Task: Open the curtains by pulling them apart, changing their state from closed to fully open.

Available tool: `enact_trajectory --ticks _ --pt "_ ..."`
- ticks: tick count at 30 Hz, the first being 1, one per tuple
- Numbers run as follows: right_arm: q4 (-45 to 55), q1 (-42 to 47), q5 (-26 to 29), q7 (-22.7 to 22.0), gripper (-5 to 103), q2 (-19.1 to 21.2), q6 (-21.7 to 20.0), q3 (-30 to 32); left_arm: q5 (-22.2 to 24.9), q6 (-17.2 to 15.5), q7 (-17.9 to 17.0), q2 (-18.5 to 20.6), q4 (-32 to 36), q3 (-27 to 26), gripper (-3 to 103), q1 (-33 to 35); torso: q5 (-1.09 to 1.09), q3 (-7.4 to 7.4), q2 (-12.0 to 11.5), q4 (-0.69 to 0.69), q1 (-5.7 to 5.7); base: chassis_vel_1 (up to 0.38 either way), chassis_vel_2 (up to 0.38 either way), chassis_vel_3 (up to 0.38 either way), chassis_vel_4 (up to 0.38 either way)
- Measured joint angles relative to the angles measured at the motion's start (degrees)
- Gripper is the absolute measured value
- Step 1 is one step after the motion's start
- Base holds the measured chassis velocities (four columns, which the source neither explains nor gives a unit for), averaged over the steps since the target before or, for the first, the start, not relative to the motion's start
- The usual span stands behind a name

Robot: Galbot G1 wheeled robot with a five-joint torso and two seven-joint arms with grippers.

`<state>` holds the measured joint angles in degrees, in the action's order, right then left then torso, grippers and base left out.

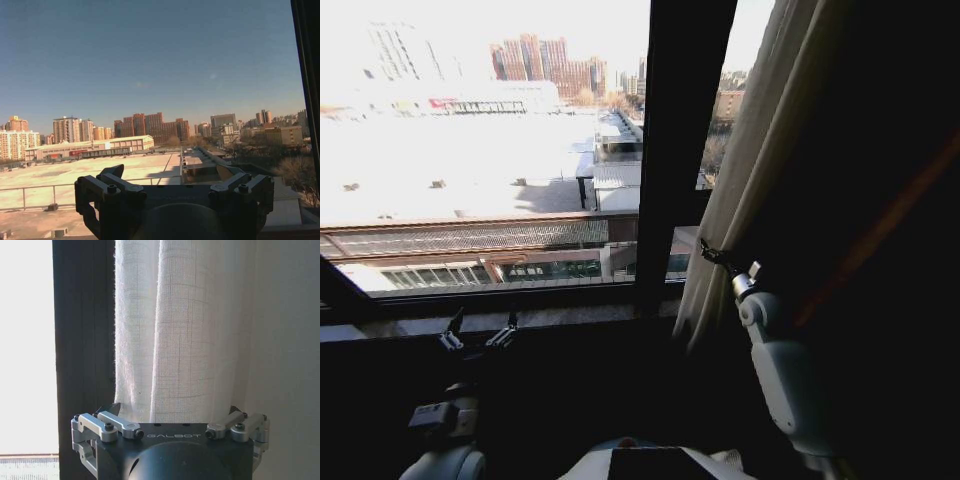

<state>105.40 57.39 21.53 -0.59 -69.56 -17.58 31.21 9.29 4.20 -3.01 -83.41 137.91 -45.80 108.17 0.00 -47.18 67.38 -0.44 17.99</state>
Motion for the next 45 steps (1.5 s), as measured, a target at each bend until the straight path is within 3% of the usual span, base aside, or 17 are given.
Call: enact_trajectory --ticks 12,15,19,21,29,31,40,45 --pt "-4.82 -5.92 -0.72 -2.64 101 -0.65 -0.15 -2.66 0.35 0.09 0.03 0.39 -0.07 -0.34 100 0.09 0.00 0.00 0.00 0.01 0.00 0.000 0.000 0.000 0.000" --pt "-6.39 -7.10 -1.14 -3.38 96 -1.00 -0.16 -3.19 0.42 0.19 0.03 0.46 -0.07 -0.51 100 0.11 0.01 0.00 0.00 0.01 0.00 0.000 0.000 0.000 0.000" --pt "-8.25 -8.32 -1.57 -4.00 81 -1.30 -0.12 -3.48 0.44 0.39 0.02 0.28 -0.10 -0.52 100 0.25 0.01 0.00 0.00 0.01 0.00 0.000 0.000 0.000 0.000" --pt "-8.72 -8.61 -1.73 -4.10 81 -1.37 -0.05 -3.48 0.44 0.42 0.02 0.23 -0.12 -0.49 100 0.28 0.01 0.00 0.00 0.00 0.00 0.000 0.000 0.000 0.000" --pt "-10.09 -9.55 -1.84 -4.64 42 -1.31 0.25 -3.46 0.42 0.45 0.02 0.13 -0.14 -0.39 100 0.18 0.01 0.00 0.00 0.00 0.00 0.000 0.000 0.000 0.000" --pt "-10.10 -9.55 -1.84 -4.64 42 -1.29 0.26 -3.45 0.42 0.45 0.02 0.12 -0.14 -0.39 100 0.18 0.01 -0.01 0.00 0.00 0.00 0.000 0.000 0.000 0.000" --pt "-9.86 -9.86 -1.50 -4.68 5 -1.05 0.32 -3.30 0.40 0.50 0.00 0.06 -0.14 -0.44 100 0.20 0.01 -0.01 0.00 0.00 0.00 0.000 0.000 0.000 0.000" --pt "-9.88 -10.40 -1.20 -4.92 1 -0.62 0.32 -2.73 0.39 0.60 -0.02 0.06 -0.14 -0.52 100 0.23 0.01 -0.01 0.00 0.01 0.00 0.000 0.000 0.000 0.000"
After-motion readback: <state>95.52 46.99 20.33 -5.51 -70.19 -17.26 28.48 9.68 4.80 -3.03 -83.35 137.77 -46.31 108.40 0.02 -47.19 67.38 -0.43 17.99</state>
